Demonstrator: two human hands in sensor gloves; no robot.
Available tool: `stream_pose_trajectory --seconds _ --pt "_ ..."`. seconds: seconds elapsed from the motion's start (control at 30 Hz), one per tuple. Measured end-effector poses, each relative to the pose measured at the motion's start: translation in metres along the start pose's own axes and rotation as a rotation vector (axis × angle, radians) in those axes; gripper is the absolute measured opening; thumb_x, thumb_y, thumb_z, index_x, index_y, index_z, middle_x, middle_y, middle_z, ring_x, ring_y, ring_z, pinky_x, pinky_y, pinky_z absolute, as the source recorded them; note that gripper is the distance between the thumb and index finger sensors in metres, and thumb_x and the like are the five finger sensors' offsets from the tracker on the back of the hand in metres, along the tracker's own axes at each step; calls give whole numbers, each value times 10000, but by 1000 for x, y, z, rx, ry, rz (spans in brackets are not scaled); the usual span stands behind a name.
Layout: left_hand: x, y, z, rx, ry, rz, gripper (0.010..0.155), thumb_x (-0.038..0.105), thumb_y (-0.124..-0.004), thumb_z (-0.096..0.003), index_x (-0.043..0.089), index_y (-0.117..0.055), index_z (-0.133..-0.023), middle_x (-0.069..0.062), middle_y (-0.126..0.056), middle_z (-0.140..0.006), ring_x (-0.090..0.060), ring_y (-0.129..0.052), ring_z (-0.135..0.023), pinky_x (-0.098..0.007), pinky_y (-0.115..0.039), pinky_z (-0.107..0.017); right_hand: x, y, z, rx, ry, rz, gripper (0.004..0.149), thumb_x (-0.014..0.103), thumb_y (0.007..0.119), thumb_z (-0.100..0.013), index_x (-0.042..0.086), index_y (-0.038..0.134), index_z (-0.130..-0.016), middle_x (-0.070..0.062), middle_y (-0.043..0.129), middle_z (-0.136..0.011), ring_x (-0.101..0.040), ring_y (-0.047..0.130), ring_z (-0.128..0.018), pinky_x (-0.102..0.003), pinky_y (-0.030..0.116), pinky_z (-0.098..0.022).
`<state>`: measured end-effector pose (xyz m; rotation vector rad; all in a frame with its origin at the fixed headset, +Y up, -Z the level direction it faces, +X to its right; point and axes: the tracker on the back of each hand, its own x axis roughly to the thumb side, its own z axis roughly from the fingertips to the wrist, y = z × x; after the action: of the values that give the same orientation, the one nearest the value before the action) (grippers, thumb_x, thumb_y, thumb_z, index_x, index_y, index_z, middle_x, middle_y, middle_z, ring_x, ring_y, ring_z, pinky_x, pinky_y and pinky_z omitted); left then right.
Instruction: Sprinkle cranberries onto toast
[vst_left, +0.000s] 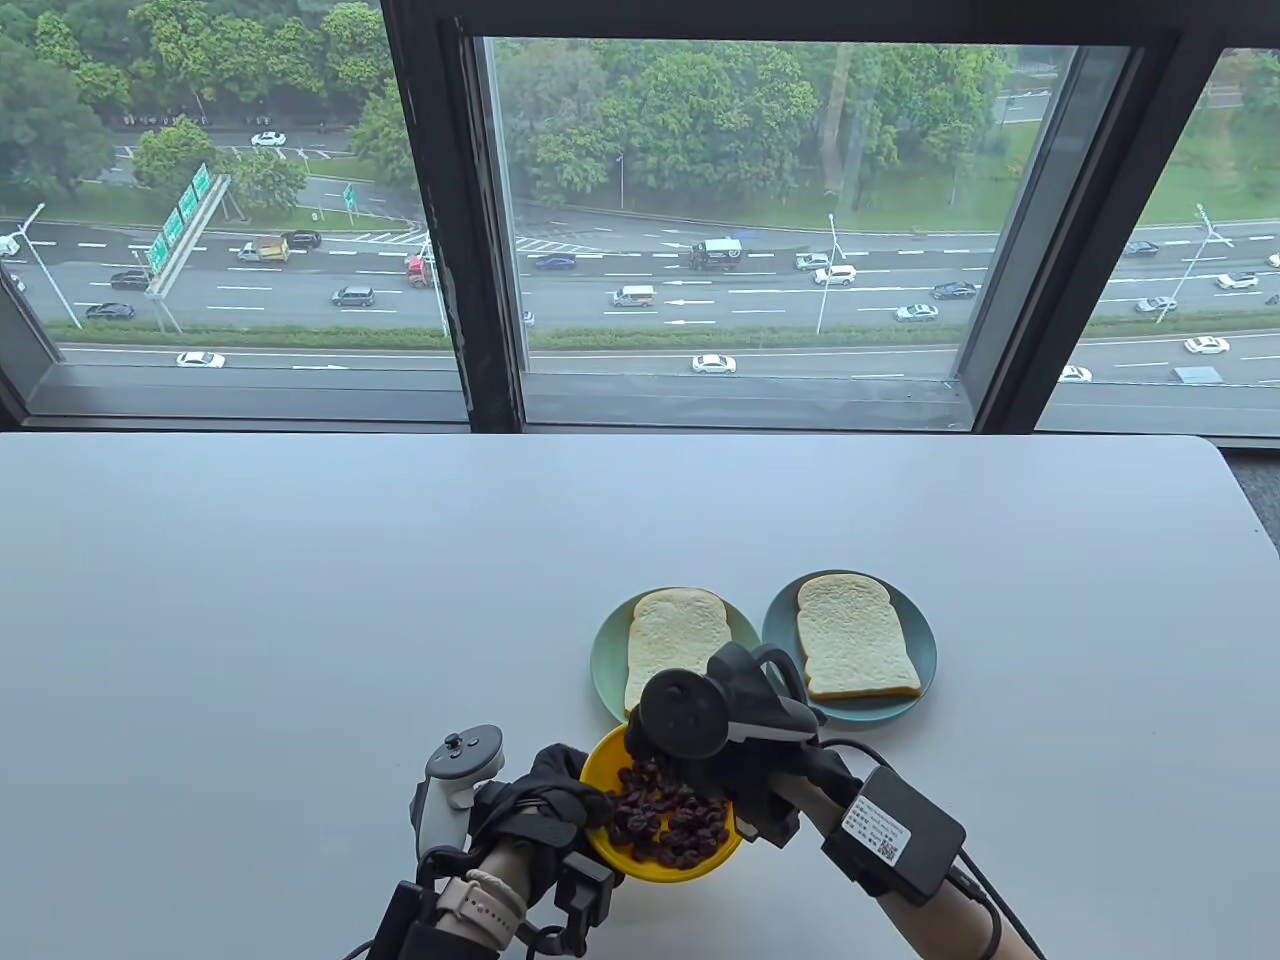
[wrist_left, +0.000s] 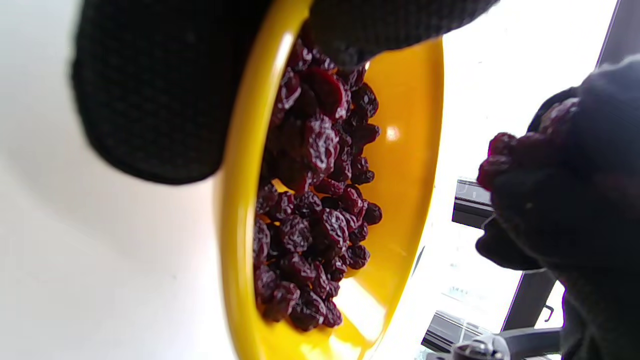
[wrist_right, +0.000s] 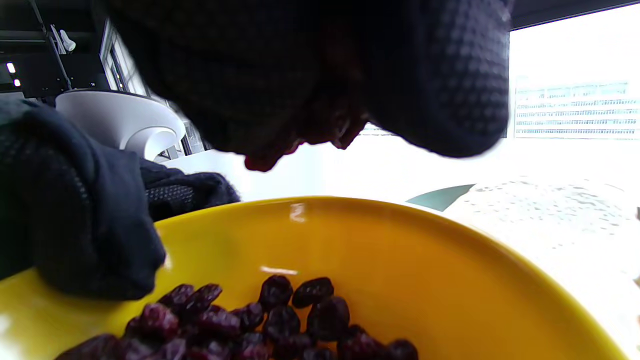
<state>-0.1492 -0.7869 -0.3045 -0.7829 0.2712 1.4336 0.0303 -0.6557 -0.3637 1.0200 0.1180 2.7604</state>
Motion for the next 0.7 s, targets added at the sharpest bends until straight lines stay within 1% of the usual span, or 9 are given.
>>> stream_pose_trajectory --seconds 0.1,0.17,0.23,0.3,0.37,0.5,0.6,0.7 --pt "0 1 1 3 6 8 542 188 -762 -424 236 -462 -873 -167 -650 -719 -340 -785 -473 -395 -977 -211 -15 0 -24 18 41 0 386 297 912 -254 407 752 -588 45 792 -720 -219 906 -552 -168 981 -277" --pt "-1 2 1 2 11 12 542 187 -762 -424 234 -462 -874 -169 -649 -718 -341 -785 -472 -398 -976 -211 -28 5 -42 26 88 8 386 296 912 -254 407 753 -587 45 793 -719 -219 907 -551 -170 980 -277" --pt "-1 2 1 -4 15 9 543 188 -762 -424 236 -462 -874 -168 -650 -718 -340 -786 -472 -396 -977 -211 -41 13 -58 42 138 38 386 295 912 -254 407 751 -588 46 791 -720 -221 906 -551 -170 980 -278" --pt "-2 2 0 -10 23 12 542 188 -761 -425 236 -460 -874 -168 -649 -719 -340 -784 -474 -396 -977 -212 -55 28 -76 77 192 74 386 296 911 -254 407 751 -588 46 793 -717 -220 904 -554 -171 979 -280" --pt "-4 2 -2 -15 30 13 542 188 -761 -425 235 -459 -874 -168 -647 -719 -341 -784 -473 -396 -977 -212 -65 39 -87 93 229 107 388 296 910 -255 412 748 -587 51 789 -722 -217 903 -556 -171 978 -284" --pt "-5 3 -4 -29 44 8 543 191 -760 -427 234 -456 -876 -169 -645 -720 -340 -783 -475 -395 -977 -215 -81 57 -101 121 290 119 387 295 908 -259 415 745 -589 55 785 -723 -213 900 -562 -173 975 -292" --pt "-5 1 -2 -35 47 10 544 191 -759 -428 234 -454 -876 -169 -643 -721 -340 -782 -476 -394 -977 -216 -87 64 -101 123 304 132 391 298 900 -266 415 739 -601 50 777 -729 -208 895 -565 -173 969 -296" --pt "-5 0 -3 -47 50 8 544 192 -759 -428 234 -454 -876 -169 -643 -721 -339 -782 -475 -393 -977 -215 -87 65 -97 99 290 136 395 300 892 -272 415 734 -615 40 769 -733 -210 889 -566 -172 963 -296"
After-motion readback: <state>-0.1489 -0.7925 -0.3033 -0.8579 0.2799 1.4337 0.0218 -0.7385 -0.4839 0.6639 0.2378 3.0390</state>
